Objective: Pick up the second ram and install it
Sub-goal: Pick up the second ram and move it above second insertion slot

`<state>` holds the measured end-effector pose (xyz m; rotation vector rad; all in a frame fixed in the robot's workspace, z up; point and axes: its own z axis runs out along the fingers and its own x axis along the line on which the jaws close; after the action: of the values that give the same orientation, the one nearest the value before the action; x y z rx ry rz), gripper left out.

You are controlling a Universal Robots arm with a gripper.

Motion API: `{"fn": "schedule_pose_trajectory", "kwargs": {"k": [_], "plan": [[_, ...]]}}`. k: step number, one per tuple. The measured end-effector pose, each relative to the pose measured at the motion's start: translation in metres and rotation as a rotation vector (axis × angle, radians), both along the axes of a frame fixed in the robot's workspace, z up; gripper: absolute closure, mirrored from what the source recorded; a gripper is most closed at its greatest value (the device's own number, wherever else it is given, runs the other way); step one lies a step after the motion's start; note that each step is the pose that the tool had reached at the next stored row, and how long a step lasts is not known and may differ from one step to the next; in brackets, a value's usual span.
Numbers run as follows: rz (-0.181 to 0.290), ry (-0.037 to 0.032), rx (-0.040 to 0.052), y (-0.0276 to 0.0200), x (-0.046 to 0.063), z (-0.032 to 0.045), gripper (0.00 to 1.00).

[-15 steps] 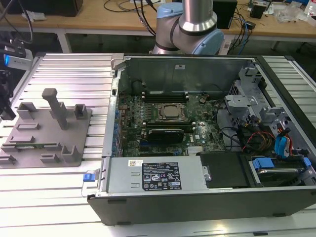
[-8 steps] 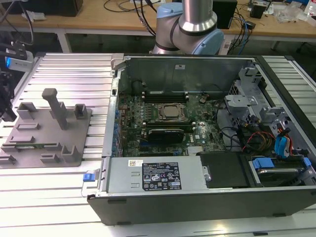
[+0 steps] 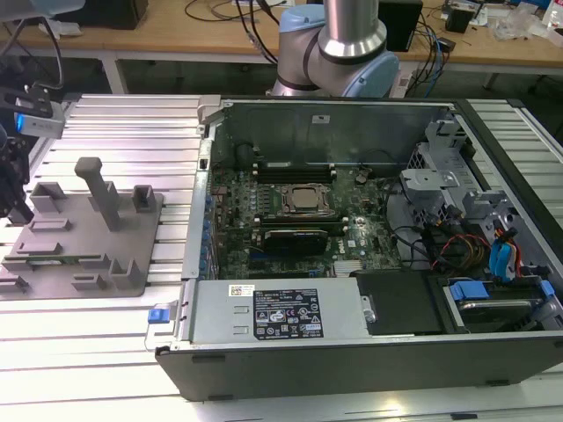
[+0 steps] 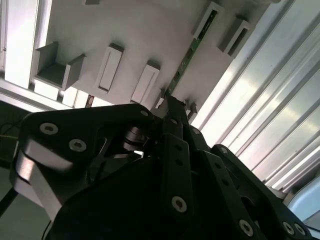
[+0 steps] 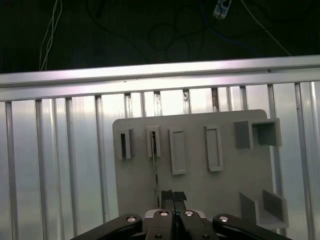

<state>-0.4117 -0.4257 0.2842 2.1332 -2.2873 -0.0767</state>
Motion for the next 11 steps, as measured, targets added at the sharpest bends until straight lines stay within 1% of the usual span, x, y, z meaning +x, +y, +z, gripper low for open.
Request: {"fn": "schedule_pose_trajectory", "kwargs": {"k": [3, 5, 11], "plan": [[0.0, -0.0001, 0.0001, -0.0013, 0.0, -0.0035, 0.92], [0.0, 0.0, 0.0001, -0.0026, 0.0, -0.0079, 0.92], [0.0, -0.0001, 0.0, -0.0054, 0.0, -0.016, 0.92]]}}
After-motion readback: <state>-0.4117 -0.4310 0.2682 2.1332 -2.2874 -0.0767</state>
